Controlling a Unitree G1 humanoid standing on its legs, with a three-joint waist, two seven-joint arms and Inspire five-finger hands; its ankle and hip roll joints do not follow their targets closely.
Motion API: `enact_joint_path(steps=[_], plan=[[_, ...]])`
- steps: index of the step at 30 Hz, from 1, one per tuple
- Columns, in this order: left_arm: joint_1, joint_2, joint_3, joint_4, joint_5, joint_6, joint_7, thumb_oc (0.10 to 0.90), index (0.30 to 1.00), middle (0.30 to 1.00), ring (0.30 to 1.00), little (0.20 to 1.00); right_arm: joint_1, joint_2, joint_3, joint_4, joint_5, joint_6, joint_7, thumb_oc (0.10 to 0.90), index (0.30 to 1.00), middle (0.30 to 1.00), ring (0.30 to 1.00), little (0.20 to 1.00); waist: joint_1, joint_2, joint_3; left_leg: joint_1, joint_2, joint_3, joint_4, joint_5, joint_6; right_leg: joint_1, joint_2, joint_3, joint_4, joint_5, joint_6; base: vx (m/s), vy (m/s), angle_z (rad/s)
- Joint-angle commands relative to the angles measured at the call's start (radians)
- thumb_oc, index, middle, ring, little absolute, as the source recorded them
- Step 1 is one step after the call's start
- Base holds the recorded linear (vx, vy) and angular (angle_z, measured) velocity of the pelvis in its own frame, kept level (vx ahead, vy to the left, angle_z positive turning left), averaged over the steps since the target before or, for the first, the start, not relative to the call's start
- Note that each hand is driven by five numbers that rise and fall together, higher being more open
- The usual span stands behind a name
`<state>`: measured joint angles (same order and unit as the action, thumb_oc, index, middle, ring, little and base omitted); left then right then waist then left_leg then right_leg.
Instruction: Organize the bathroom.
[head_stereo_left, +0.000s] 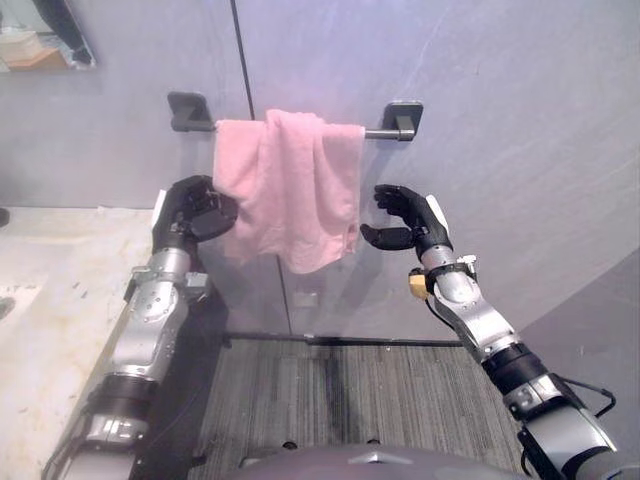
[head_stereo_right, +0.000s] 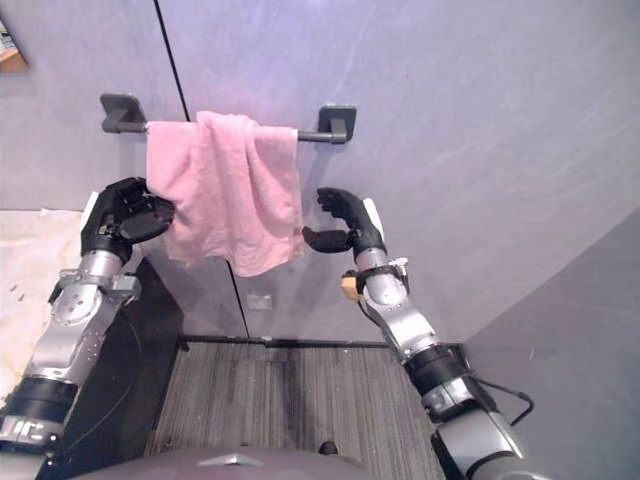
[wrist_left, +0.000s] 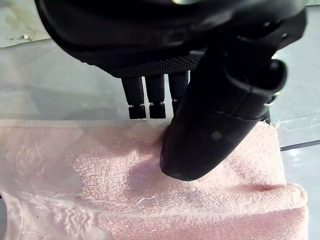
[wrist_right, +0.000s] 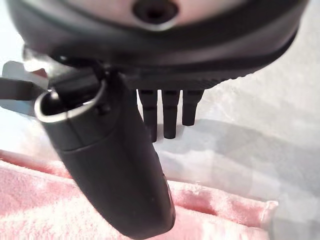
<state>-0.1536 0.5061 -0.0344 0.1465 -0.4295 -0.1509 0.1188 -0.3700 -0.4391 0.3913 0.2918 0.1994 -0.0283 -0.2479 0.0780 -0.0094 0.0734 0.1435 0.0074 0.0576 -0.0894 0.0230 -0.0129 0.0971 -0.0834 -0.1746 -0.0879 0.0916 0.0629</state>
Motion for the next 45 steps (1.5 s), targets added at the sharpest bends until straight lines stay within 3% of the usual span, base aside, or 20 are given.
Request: enact_joint_path(steps=[1, 8, 11, 18, 27, 37, 38, 39, 40, 41, 45], plan=[[-0.139, 0.021, -0.047, -0.042, 0.016, -0.061, -0.003, 0.400, 0.300, 0.300, 0.300, 0.300, -0.265, -0.019, 0.008, -0.039, -0.072, -0.106, -0.015, 0.800, 0.900, 0.900, 0.900, 0.900, 0.032, -0.029, -0.064, -0.009, -0.033, -0.004, 0.026, -0.085, 0.035, 0.040, -0.044, -0.050, 0.015, -0.079, 0.045, 0.01, 0.013, 0.06], [-0.145, 0.013, -0.062, -0.043, 0.018, -0.062, 0.012, 0.400, 0.300, 0.300, 0.300, 0.300, -0.297, -0.038, 0.006, -0.050, -0.186, -0.132, -0.074, 0.800, 0.900, 0.900, 0.900, 0.900, 0.037, -0.033, -0.060, -0.011, -0.030, -0.011, 0.031, -0.087, 0.033, 0.041, -0.044, -0.051, 0.018, -0.081, 0.045, 0.01, 0.008, 0.06], [-0.138, 0.007, -0.063, -0.043, 0.018, -0.064, 0.010, 0.400, 0.300, 0.300, 0.300, 0.300, -0.298, -0.050, 0.021, -0.075, -0.152, -0.119, 0.005, 0.800, 0.900, 0.900, 0.900, 0.900, 0.038, -0.035, -0.057, -0.015, -0.030, -0.015, 0.038, -0.088, 0.033, 0.038, -0.045, -0.051, 0.027, -0.085, 0.045, 0.00, 0.000, 0.00], [-0.135, 0.011, -0.063, -0.051, 0.016, -0.055, -0.004, 0.400, 0.300, 0.300, 0.300, 0.300, -0.307, -0.092, 0.045, -0.098, -0.147, -0.183, 0.113, 0.800, 0.900, 0.900, 0.900, 0.900, 0.043, -0.044, -0.055, -0.018, -0.030, -0.021, 0.043, -0.090, 0.032, 0.042, -0.047, -0.057, 0.028, -0.089, 0.046, 0.01, 0.003, 0.03], [-0.125, 0.002, -0.076, -0.057, 0.028, -0.055, 0.013, 0.400, 0.300, 0.300, 0.300, 0.300, -0.328, -0.096, 0.023, -0.136, -0.198, -0.177, -0.025, 0.800, 0.900, 0.900, 0.900, 0.900, 0.041, -0.042, -0.049, -0.019, -0.032, -0.016, 0.058, -0.101, 0.037, 0.038, -0.051, -0.047, 0.037, -0.090, 0.050, 0.01, 0.004, 0.01], [-0.120, 0.002, -0.075, -0.057, 0.024, -0.058, 0.010, 0.400, 0.300, 0.300, 0.300, 0.300, -0.332, -0.086, 0.017, -0.193, -0.185, -0.183, -0.022, 0.800, 0.900, 0.900, 0.900, 0.900, 0.042, -0.040, -0.045, -0.022, -0.036, -0.014, 0.072, -0.110, 0.043, 0.031, -0.056, -0.037, 0.049, -0.093, 0.056, 0.00, 0.003, 0.00], [-0.122, 0.000, -0.076, -0.056, 0.029, -0.058, 0.011, 0.400, 0.300, 0.300, 0.300, 0.300, -0.338, -0.085, 0.015, -0.195, -0.180, -0.184, -0.025, 0.596, 0.594, 0.594, 0.594, 0.594, 0.042, -0.040, -0.044, -0.023, -0.037, -0.013, 0.072, -0.111, 0.044, 0.031, -0.057, -0.036, 0.050, -0.093, 0.056, 0.00, 0.000, 0.00], [-0.123, -0.001, -0.077, -0.055, 0.027, -0.058, 0.011, 0.400, 0.300, 0.300, 0.300, 0.300, -0.342, -0.084, 0.013, -0.197, -0.173, -0.181, -0.028, 0.577, 0.566, 0.566, 0.566, 0.566, 0.042, -0.041, -0.044, -0.023, -0.037, -0.012, 0.072, -0.112, 0.044, 0.031, -0.057, -0.036, 0.050, -0.093, 0.056, 0.00, 0.000, 0.00], [-0.123, -0.003, -0.079, -0.052, 0.026, -0.061, 0.011, 0.400, 0.300, 0.300, 0.300, 0.300, -0.345, -0.082, 0.010, -0.199, -0.169, -0.177, -0.026, 0.458, 0.387, 0.387, 0.387, 0.387, 0.042, -0.041, -0.045, -0.023, -0.037, -0.012, 0.073, -0.112, 0.044, 0.031, -0.057, -0.035, 0.050, -0.093, 0.057, 0.00, 0.000, 0.00], [-0.123, -0.003, -0.079, -0.051, 0.027, -0.061, 0.011, 0.400, 0.300, 0.300, 0.300, 0.300, -0.345, -0.081, 0.010, -0.199, -0.169, -0.177, -0.026, 0.403, 0.305, 0.305, 0.305, 0.305, 0.042, -0.041, -0.045, -0.023, -0.038, -0.012, 0.073, -0.113, 0.044, 0.030, -0.057, -0.034, 0.050, -0.093, 0.057, 0.00, 0.000, 0.00], [-0.114, -0.005, -0.074, -0.050, 0.030, -0.065, 0.002, 0.400, 0.300, 0.300, 0.300, 0.300, -0.344, -0.080, 0.005, -0.201, -0.138, -0.165, -0.023, 0.400, 0.300, 0.300, 0.300, 0.300, 0.042, -0.041, -0.044, -0.025, -0.039, -0.011, 0.079, -0.115, 0.046, 0.026, -0.058, -0.029, 0.055, -0.093, 0.056, 0.00, 0.000, 0.00]])
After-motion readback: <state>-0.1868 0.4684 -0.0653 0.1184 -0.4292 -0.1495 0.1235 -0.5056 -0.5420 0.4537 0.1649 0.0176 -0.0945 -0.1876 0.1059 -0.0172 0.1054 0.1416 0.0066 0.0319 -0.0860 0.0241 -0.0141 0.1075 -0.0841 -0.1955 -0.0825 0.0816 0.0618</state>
